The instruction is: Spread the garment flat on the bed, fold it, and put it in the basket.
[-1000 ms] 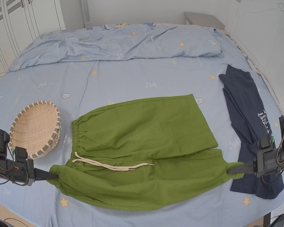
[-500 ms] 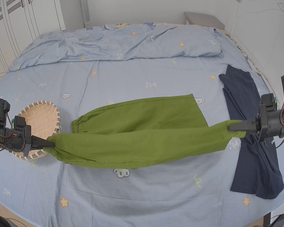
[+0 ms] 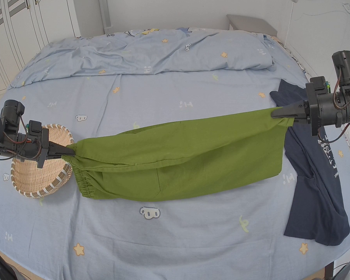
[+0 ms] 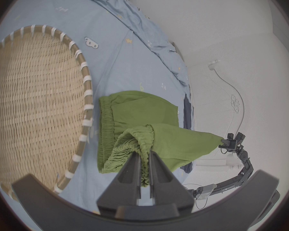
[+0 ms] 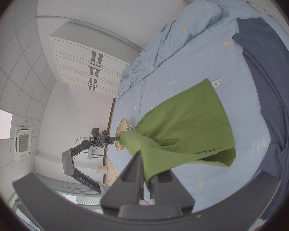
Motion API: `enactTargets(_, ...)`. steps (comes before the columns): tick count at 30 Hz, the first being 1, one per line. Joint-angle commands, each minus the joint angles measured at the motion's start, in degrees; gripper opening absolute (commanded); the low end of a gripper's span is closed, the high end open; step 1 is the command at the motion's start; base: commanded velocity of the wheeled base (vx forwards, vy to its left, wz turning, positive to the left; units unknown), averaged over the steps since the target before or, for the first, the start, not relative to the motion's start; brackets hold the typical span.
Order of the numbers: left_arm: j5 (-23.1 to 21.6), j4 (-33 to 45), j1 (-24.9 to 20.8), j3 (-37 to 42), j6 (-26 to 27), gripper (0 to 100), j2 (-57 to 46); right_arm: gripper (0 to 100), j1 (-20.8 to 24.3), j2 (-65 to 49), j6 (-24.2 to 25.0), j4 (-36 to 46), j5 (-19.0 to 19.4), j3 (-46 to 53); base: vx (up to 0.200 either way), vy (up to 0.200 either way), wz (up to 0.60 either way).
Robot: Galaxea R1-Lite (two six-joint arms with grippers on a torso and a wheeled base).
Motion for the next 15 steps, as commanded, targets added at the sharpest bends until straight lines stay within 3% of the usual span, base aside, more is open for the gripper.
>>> enactTargets(1, -0.02, 1.13, -1.69, -4.59, -0.45, 0, 3.95, 0, -0.59, 4.65, 0.19, 2.54, -0.39, -4.96, 0.000, 0.000, 0.00)
enactTargets(9, -0.02, 1.75, -1.87, -7.84, -0.36, 0, 7.11, 0, 0.91, 3.95, 0.45, 6.85, -1.09, -7.68, 0.000, 0.000, 0.00)
enactTargets(15, -0.02, 1.75, -1.87, -8.02, -0.27, 0, 7.38, 0, 3.81, -1.32, 0.19, 7.81, -1.09, -1.09, 0.000, 0.000, 0.00)
